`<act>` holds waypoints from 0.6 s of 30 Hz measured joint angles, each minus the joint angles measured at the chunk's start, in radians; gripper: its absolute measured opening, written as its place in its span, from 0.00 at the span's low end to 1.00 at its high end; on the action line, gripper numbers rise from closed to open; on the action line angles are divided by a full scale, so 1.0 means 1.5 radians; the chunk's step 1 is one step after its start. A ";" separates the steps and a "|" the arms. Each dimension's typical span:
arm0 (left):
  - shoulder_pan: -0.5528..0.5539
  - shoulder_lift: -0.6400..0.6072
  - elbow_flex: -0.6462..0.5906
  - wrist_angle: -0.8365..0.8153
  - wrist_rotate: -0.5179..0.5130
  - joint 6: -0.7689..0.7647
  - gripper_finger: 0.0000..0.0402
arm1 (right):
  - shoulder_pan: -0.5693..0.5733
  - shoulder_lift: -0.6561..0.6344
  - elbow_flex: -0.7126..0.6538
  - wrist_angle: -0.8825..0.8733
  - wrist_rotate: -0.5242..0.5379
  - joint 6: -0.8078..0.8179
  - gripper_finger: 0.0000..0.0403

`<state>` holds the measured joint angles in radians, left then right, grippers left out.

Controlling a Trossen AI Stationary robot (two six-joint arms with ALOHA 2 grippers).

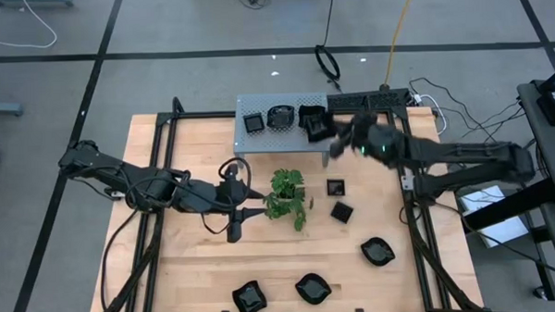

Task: Pick & Place Mini shaped plates
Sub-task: Stack the black distorted square shaped plate on top of the other black distorted square shaped plate on the shelf

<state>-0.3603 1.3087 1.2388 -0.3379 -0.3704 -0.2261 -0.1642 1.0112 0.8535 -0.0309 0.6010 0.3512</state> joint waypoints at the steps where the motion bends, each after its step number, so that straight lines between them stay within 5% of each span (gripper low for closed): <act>1: 0.000 0.000 0.000 0.000 -0.003 0.005 0.40 | -0.031 0.001 0.000 0.008 -0.023 0.016 0.00; 11: 0.016 0.000 0.000 -0.001 -0.004 0.003 0.40 | -0.189 0.092 0.000 0.094 -0.207 0.147 0.00; 18: 0.022 0.000 0.000 -0.001 -0.003 0.004 0.40 | -0.224 0.135 0.000 0.098 -0.209 0.177 0.00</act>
<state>-0.3271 1.3087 1.2388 -0.3393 -0.3756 -0.2203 -0.4996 1.2136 0.8536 0.1157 0.2870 0.6172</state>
